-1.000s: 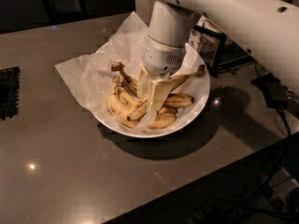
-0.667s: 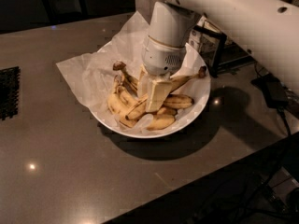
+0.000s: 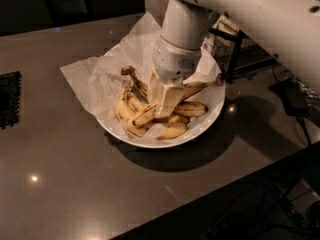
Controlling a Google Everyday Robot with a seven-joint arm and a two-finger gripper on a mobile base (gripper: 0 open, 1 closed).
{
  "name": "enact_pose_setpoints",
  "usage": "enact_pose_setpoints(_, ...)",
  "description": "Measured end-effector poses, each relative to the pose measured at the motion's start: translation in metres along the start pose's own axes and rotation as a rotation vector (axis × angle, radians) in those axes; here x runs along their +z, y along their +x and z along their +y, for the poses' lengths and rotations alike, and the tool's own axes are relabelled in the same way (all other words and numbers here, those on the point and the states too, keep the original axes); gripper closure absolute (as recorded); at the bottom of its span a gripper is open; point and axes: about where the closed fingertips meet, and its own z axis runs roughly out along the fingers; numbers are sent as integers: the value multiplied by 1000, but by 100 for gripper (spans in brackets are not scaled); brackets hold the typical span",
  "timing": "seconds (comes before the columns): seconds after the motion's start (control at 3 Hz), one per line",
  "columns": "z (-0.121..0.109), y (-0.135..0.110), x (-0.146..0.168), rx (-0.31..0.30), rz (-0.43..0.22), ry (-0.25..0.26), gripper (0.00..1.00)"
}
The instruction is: Pick banana from white bowl
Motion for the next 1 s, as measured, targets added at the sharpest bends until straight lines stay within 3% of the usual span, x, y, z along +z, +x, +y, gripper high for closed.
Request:
enact_pose_setpoints(0.33, 8, -12, -22, -15, 22, 82, 100)
enact_pose_setpoints(1.0, 24, -41, -76, -76, 127, 234, 100)
